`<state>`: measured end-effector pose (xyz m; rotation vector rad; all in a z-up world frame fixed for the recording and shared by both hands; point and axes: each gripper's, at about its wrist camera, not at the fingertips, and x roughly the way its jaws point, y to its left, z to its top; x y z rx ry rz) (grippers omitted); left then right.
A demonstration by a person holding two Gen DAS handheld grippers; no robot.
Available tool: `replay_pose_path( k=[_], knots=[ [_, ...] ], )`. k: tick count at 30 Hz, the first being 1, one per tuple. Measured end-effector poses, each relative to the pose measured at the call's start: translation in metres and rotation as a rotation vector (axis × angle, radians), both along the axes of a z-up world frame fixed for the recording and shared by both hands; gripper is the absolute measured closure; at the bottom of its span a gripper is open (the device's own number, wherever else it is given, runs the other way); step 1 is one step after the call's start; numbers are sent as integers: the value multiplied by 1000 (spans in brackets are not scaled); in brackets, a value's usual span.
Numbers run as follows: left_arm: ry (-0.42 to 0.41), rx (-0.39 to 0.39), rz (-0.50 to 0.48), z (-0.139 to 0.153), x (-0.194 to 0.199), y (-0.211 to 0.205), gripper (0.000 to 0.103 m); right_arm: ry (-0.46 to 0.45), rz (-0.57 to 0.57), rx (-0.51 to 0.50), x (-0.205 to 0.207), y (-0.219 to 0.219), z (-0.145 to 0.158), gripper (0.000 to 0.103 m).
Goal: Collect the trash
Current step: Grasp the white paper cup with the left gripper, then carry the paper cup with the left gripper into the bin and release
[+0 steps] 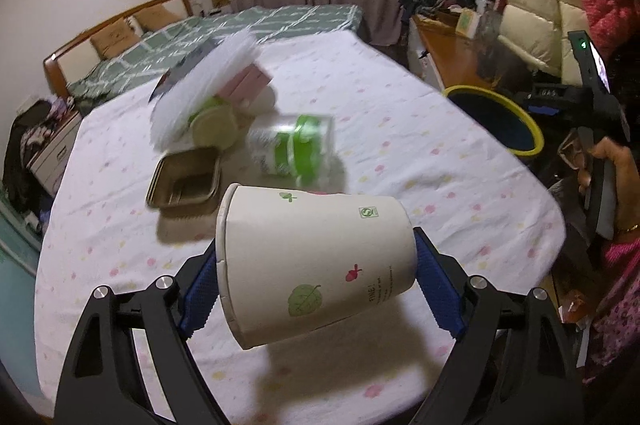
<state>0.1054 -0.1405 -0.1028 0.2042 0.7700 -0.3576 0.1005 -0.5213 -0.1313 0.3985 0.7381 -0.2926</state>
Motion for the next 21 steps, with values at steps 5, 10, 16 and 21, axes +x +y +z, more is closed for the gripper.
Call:
replay_pose_path(
  k=[5, 10, 16, 21],
  knots=[
    [-16, -16, -108, 16, 11, -32, 18, -15, -15, -36, -24, -3, 7, 70],
    [-36, -13, -231, 32, 31, -83, 18, -16, -43, -60, -49, -12, 8, 70],
    [-33, -21, -371, 47, 59, -158, 18, -4, -78, -71, -79, -29, 3, 70],
    [19, -39, -456, 45, 86, -220, 18, 3, -98, -72, -97, -40, -2, 70]
  ],
)
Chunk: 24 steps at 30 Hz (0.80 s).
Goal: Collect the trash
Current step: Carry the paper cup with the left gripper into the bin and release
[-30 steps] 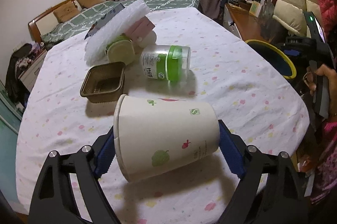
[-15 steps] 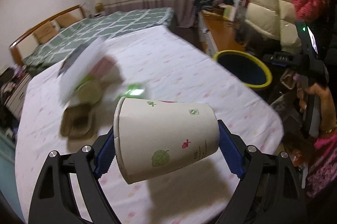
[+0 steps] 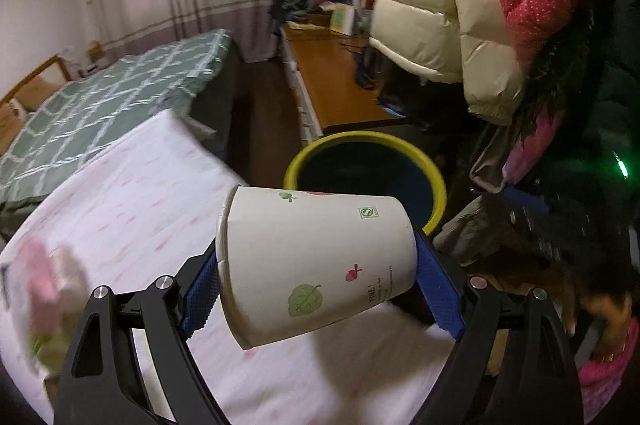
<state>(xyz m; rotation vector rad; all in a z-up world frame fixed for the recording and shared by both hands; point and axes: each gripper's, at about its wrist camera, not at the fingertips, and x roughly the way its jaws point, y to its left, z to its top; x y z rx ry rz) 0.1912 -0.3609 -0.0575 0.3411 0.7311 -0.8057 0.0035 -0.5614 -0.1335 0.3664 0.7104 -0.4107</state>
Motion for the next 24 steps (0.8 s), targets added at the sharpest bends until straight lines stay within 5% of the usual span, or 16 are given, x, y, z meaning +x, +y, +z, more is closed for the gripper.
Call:
replay_pose_path(
  k=[13, 24],
  knots=[
    [48, 53, -62, -39, 45, -125, 18, 8, -54, 43, -21, -27, -13, 70],
    [31, 15, 1, -37, 61, -128, 8, 6, -48, 36, -19, -22, -10, 65]
  ],
)
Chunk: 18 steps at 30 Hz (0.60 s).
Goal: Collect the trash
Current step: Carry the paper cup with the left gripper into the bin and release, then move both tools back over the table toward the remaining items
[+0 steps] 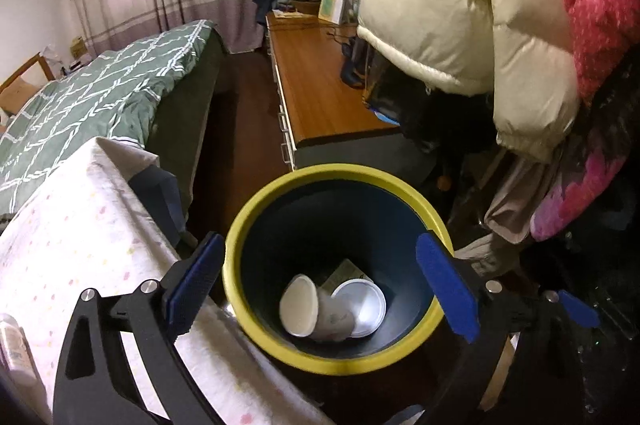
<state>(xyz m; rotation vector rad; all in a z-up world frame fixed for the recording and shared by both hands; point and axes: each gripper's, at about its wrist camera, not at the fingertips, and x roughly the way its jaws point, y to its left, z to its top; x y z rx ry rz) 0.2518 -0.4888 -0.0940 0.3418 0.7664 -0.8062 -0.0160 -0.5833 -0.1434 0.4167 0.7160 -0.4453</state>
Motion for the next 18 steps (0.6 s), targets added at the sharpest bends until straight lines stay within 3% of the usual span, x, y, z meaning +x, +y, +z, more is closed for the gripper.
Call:
replay_pose_path(
  k=[9, 18],
  knots=[
    [-146, -75, 73, 58, -50, 111, 5, -6, 40, -27, 7, 19, 9, 65],
    [-220, -131, 278, 86, -93, 258, 5, 4, 104, -53, 22, 50, 16, 64]
  ],
)
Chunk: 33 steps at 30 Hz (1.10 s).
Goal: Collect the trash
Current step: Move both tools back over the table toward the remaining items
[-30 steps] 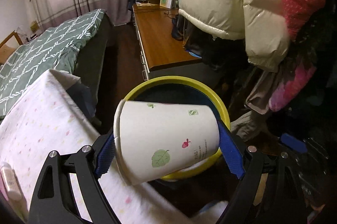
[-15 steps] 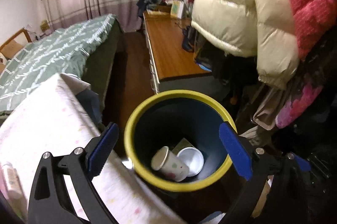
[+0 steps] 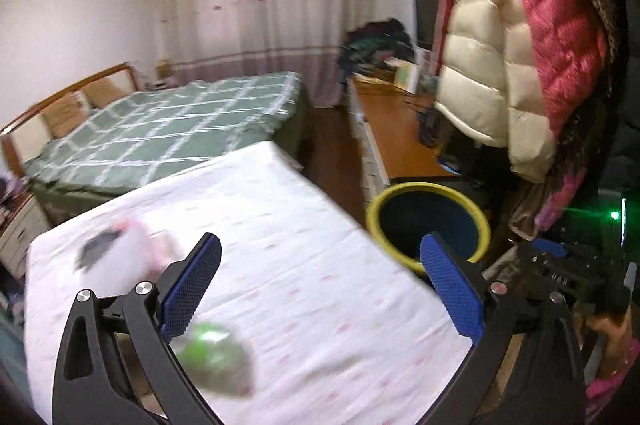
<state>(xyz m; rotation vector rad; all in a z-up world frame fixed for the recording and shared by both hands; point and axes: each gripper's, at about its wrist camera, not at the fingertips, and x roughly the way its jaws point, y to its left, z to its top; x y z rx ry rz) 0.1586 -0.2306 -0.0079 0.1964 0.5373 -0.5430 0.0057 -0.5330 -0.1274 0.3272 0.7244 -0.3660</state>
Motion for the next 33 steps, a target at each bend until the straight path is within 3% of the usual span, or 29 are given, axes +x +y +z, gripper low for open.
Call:
replay_pose_path(
  k=[13, 23, 33],
  knots=[
    [30, -71, 324, -16, -29, 163, 5, 31, 171, -42, 43, 73, 10, 64],
    [48, -95, 471, -32, -34, 232, 5, 39, 332, -45, 87, 145, 17, 64],
    [55, -113, 544, -39, -35, 269, 5, 45, 616, 17, 128, 248, 17, 62]
  ],
)
